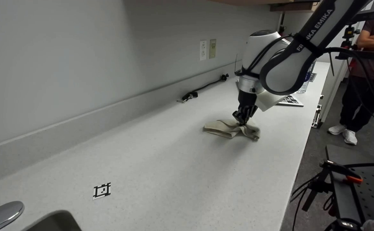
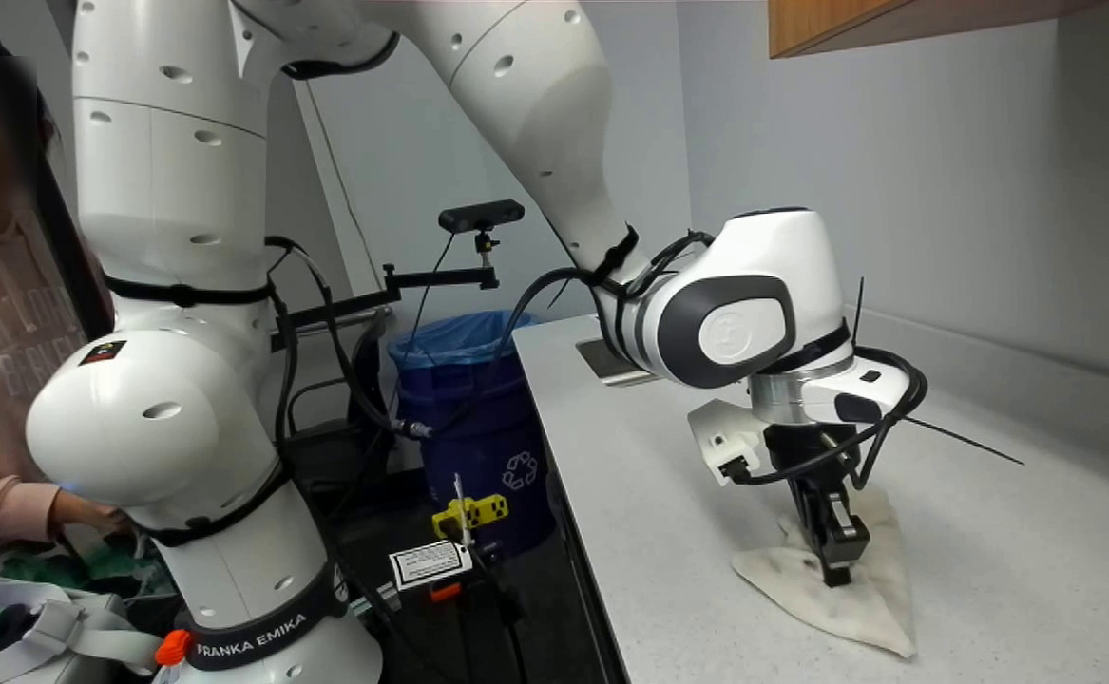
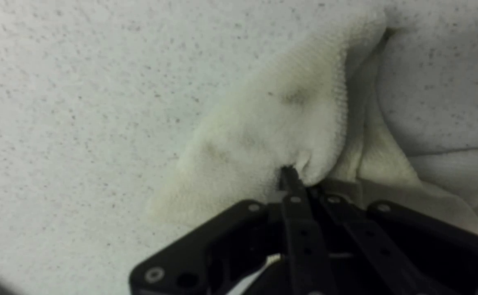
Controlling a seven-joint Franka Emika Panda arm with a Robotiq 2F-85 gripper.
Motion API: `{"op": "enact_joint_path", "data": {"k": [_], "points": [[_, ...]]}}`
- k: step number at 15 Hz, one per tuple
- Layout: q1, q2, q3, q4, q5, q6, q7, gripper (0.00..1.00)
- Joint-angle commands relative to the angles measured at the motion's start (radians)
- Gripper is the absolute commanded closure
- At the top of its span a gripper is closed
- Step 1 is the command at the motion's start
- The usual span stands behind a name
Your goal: Wipe the counter with the cloth
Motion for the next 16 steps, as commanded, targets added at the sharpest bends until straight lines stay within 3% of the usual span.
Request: {"op": "enact_joint_path", "data": {"k": [1,6,11,16], "points": [[0.024,0.025,-0.01,-0.028,-0.061,0.027,0.058,0.99],[0.079,-0.002,0.051,-0.046,-0.102,0.027,0.062,0.99],[0.121,-0.008,0.159,-0.035,-0.071,0.019,0.047,0.99],[0.109,0.003,0.193,-0.011,-0.059,0.013,0.025,0.99]]}}
